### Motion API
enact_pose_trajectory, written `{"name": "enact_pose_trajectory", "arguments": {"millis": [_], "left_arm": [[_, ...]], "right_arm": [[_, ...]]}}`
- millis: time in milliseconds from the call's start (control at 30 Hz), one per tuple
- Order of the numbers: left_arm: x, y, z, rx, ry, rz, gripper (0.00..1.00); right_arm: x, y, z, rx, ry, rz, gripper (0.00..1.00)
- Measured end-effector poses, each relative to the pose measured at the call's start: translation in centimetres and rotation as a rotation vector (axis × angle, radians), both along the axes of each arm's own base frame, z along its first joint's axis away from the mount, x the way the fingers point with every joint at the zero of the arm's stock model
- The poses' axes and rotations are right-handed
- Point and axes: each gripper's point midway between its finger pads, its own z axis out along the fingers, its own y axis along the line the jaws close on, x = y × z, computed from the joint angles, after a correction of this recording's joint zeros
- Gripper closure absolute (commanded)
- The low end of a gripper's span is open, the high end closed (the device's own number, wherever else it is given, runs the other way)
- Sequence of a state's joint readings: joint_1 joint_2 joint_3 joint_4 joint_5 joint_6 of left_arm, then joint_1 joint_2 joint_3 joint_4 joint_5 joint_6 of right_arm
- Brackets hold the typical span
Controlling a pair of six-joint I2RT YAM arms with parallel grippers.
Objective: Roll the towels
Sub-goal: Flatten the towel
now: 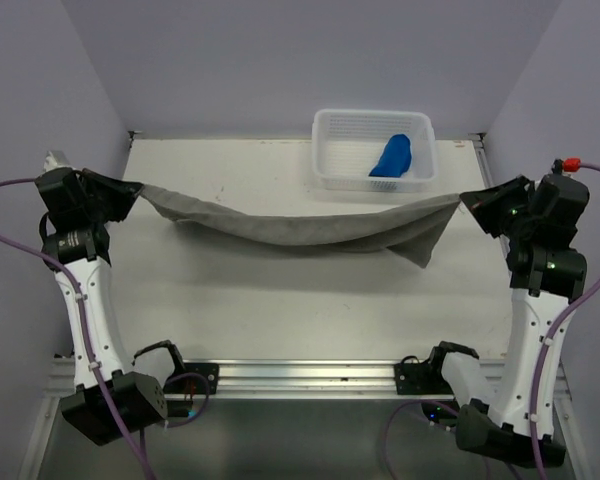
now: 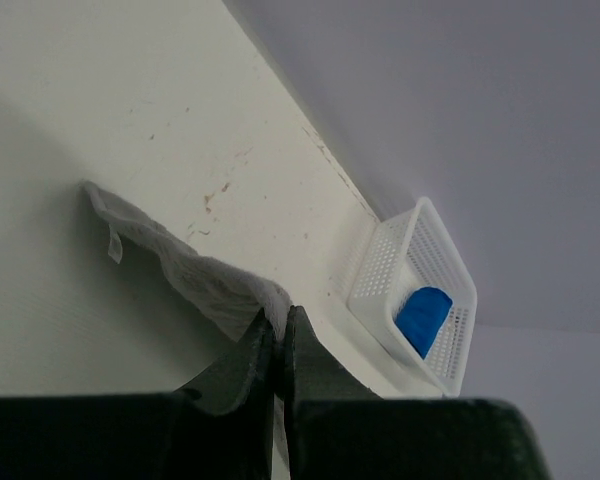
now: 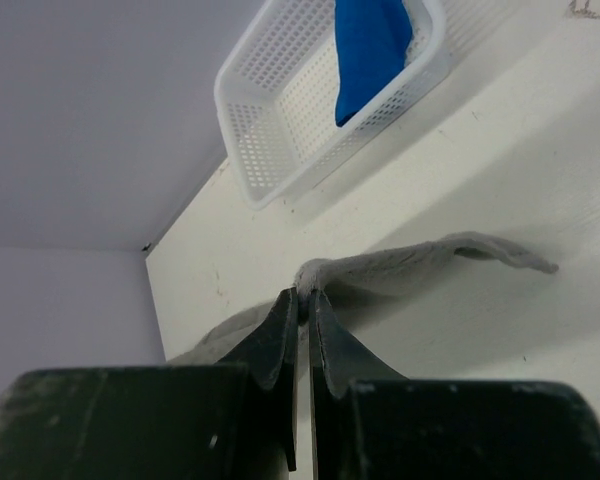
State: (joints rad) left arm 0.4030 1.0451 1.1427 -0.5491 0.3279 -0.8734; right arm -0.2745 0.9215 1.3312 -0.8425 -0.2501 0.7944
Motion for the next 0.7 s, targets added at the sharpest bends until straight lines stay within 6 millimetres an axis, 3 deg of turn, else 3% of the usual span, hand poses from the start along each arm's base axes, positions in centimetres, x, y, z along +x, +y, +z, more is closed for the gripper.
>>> {"name": "enact_pose_trajectory", "arguments": {"millis": [267,467,567,700], "left_arm": [[-2.4,-0.3,4.2,0.019,-0.082,0.045,1.0],[-2.7,0.2,6.6,0.042,-0.115,0.079,1.0],[-2.0,0.5,6.4,0.037,-0.104,0.085,1.0],[-0.2,1.1,4.6,-0.007,-0.062,0.083,1.0]], "right_arm": [[-2.5,0.2,3.3,-0.026,-0.057,-0.027,1.0],[-3.1,0.0,4.5,-0.042,-0.073,-0.05,1.0],[-2.6,-0.6,4.0,-0.051,-0.053,-0.068,1.0],[-0.7,-1.0,2.2,-0.036,-0.011,-0.06,1.0]]}}
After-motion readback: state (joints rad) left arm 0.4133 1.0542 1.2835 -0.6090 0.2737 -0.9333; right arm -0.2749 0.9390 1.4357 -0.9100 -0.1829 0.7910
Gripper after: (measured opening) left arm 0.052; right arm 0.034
